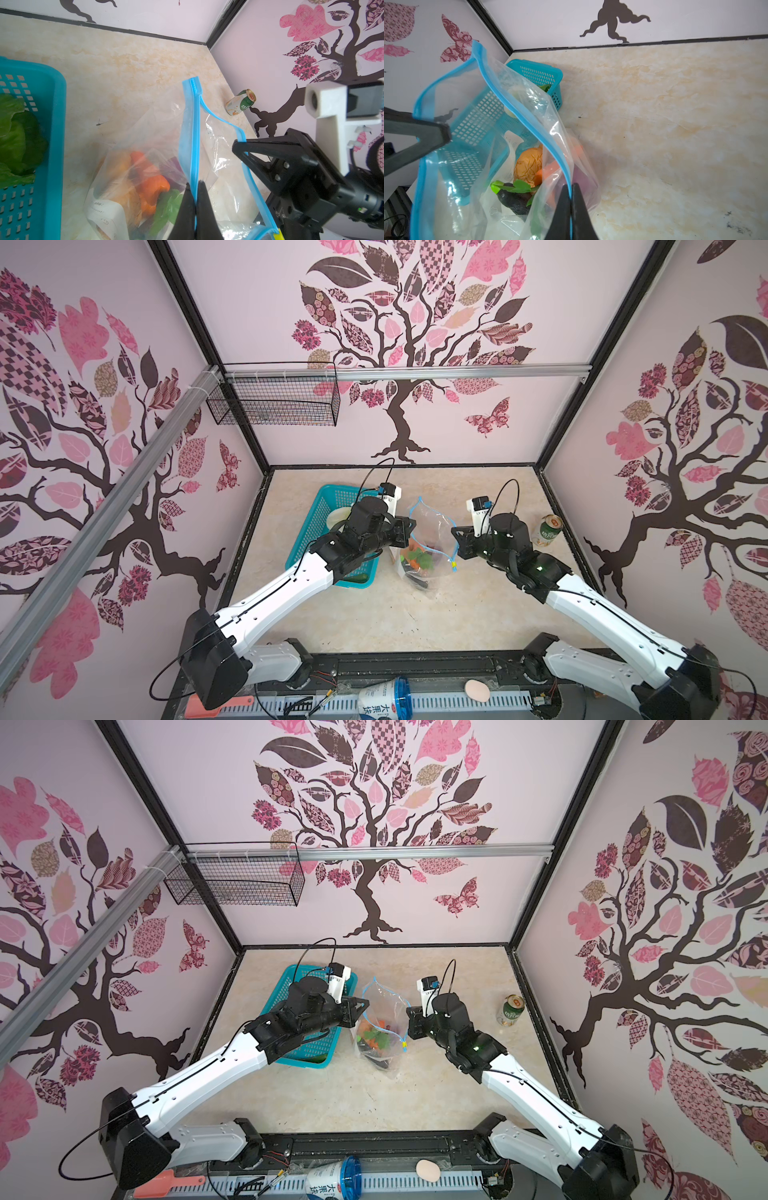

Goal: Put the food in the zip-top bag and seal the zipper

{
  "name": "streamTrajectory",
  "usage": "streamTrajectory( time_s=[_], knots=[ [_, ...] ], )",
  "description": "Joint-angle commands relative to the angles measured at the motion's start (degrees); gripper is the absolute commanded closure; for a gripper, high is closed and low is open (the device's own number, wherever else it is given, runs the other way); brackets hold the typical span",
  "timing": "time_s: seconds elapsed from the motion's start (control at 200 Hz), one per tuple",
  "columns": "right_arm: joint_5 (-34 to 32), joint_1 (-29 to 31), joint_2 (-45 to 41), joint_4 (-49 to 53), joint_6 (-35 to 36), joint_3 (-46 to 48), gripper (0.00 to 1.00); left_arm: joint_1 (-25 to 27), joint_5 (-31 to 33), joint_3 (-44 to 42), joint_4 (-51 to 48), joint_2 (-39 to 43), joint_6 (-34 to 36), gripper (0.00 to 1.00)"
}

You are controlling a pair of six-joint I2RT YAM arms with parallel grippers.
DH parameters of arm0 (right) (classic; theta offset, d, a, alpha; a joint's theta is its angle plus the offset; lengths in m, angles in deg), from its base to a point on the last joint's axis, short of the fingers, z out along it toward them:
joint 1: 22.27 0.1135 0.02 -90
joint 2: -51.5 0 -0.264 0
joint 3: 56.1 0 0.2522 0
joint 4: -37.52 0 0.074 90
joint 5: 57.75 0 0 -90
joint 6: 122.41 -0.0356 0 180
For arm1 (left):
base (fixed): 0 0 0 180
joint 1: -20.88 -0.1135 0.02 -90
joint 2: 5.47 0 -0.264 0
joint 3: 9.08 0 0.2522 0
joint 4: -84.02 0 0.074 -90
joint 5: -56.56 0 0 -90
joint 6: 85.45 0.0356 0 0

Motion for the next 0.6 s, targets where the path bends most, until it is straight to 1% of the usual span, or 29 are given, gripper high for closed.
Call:
streamTrajectory(
  time_s=[0.0, 0.165, 0.27, 0.595],
  knots=[
    [-3.50, -0.18, -4.73, 1.82, 2.01, -4.74, 1.00, -0.04, -3.27, 1.62, 0.56, 1.58, 1.60, 1.00],
    [-5.69, -0.23, -9.69, 3.81, 3.24, -7.63, 1.00, -0.02, -7.50, 2.23, 1.78, 1.31, 0.67, 1.00],
    [-5.57, -0.19, -11.36, 3.40, 3.25, -7.23, 1.00, -0.02, -7.51, 1.67, 1.80, -0.11, 0.35, 1.00],
    [-2.48, -0.22, -7.54, 0.79, -0.20, -0.32, 1.00, -0.09, -6.97, -0.70, 1.84, -7.43, -0.41, 1.00]
  ],
)
